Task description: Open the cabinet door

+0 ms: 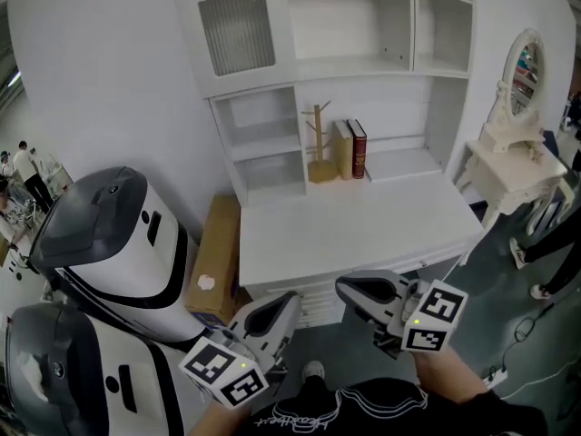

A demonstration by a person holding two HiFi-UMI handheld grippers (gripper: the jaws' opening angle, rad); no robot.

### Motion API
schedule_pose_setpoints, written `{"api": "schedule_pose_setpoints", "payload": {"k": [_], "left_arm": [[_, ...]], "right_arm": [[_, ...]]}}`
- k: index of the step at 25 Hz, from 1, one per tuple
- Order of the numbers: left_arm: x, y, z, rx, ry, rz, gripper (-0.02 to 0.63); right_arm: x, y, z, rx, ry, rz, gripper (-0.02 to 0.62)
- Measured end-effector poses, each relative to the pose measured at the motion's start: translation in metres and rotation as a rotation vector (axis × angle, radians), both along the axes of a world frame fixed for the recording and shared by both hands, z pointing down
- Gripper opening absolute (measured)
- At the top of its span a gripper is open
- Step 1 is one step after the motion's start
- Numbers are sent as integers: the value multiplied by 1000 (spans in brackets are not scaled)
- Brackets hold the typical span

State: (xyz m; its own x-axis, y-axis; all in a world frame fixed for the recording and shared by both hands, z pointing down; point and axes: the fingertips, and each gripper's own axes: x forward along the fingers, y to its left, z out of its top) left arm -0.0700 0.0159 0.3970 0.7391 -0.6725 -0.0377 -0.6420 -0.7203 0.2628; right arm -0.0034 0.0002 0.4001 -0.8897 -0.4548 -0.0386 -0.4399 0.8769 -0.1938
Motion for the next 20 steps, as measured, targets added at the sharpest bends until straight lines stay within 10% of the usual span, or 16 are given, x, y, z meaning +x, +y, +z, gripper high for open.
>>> {"api": "schedule_pose_setpoints", "payload": {"k": [20], "left_arm": [[-54,-226,-23,57,6,110,2]], "right_arm": [[-39,-206,-18,27,53,139,3]]}}
